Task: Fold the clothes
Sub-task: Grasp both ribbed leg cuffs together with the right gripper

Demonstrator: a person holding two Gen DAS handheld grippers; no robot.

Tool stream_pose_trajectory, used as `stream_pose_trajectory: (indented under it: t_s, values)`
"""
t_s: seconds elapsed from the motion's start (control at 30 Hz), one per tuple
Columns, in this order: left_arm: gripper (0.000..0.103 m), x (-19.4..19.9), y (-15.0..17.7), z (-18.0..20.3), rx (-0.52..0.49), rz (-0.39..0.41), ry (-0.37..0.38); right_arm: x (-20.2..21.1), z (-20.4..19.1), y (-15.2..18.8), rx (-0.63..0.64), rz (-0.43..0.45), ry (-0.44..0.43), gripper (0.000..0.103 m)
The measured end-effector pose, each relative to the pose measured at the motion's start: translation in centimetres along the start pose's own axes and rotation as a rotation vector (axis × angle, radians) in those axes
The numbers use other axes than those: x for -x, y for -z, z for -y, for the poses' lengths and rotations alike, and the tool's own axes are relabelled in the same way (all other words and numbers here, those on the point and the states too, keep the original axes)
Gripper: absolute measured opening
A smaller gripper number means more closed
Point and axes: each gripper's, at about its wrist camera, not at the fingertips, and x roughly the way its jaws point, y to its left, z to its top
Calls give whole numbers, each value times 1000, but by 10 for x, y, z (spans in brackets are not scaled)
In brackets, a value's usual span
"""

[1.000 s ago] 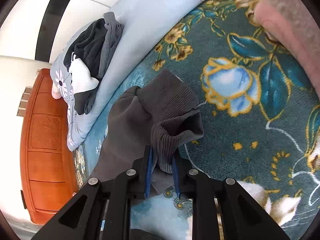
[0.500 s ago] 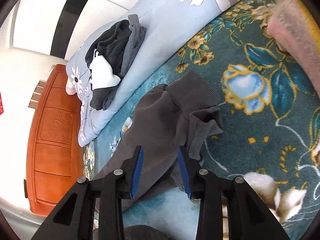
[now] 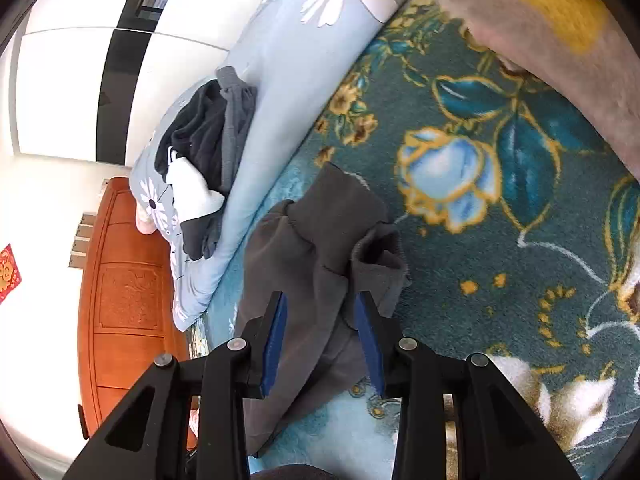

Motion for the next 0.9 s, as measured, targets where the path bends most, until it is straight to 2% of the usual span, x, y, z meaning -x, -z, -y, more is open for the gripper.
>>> stream_pose_trajectory:
  t_s: [0.17,0.27,0.37,0.4,0.43,0.47,0.53,0.63,0.67,0.73,0.8,0.83,0.9]
  values:
    - [47,23,7,2,13,49,15,-22,-3,-5,-14,-37,61,37]
    - [47,40,14,5,2,71,40,-31,-2,-5,-60,-24,64,37]
    - [47,56,19,16,-41,87,51,-33,-20,-4,-16,1,104,36]
    - [48,59,20,19,-55,90,53,-33,-27,-5,6,4,124,29]
    - [48,62,21,22,-62,93,58,-35,-34,-5,25,-1,141,16]
    - [48,63,20,24,-61,94,66,-36,-42,-5,31,-16,133,11]
    - [48,67,19,28,-58,97,80,-32,-57,-2,21,-43,44,6]
    - [48,70,21,35,-67,98,77,-11,-78,3,27,-36,-171,4]
    - [49,70,22,38,-74,98,72,-3,-81,5,68,-14,-170,4]
    - [50,69,25,42,-85,95,66,0,-76,9,151,0,-64,4]
    - [50,66,27,46,-86,85,66,-19,-50,14,137,-92,65,4]
    - [50,65,28,48,-86,79,67,-26,-33,16,88,-132,79,4]
    - [50,62,28,54,-86,72,66,-30,-11,19,42,-141,95,5]
